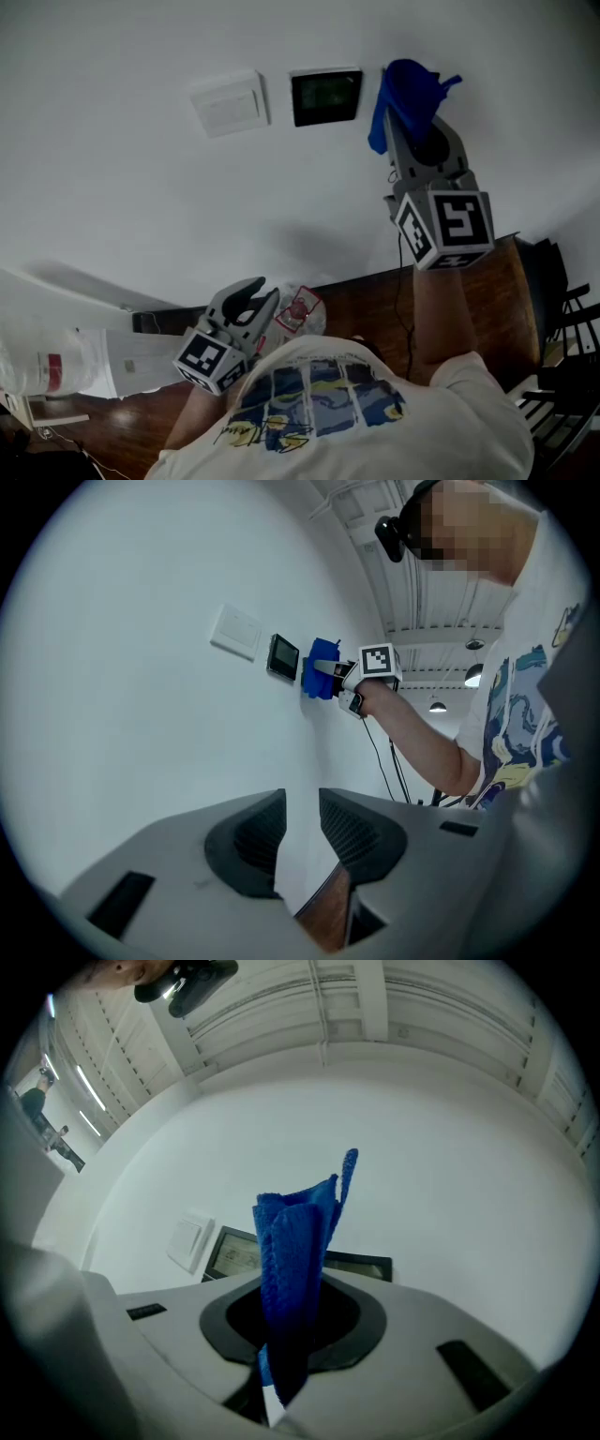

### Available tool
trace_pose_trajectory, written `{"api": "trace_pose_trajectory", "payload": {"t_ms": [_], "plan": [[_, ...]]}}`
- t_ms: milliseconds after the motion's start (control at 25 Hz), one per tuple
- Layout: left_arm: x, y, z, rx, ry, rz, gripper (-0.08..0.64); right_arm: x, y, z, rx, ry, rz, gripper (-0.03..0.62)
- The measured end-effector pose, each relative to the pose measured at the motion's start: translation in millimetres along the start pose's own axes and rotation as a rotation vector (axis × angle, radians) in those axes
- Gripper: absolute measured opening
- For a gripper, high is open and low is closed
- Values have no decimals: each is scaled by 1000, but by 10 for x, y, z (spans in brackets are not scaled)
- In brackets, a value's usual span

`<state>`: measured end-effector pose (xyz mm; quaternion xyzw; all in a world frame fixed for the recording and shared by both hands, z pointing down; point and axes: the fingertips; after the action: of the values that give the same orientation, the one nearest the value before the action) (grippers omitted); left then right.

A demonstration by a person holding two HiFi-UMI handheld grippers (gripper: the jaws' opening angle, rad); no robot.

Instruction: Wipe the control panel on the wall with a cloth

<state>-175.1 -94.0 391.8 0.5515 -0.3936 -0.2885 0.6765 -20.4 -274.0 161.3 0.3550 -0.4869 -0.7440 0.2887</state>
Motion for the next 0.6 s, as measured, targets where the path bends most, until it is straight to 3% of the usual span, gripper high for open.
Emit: {"api": "trace_pose_trajectory", "payload": {"t_ms": [600], "plan": [[-385,131,91,-35,-55,-19,86,518,-192,1263,-59,-255,-19,77]]}}
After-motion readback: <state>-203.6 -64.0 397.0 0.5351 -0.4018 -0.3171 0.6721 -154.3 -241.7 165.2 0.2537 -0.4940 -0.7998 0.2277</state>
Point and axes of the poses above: the fingertips, and each gripper's own axes: x forward along the fingers, z to its left, y out of its underside, and after that the axes turned 6 degrees about -y, right-handed
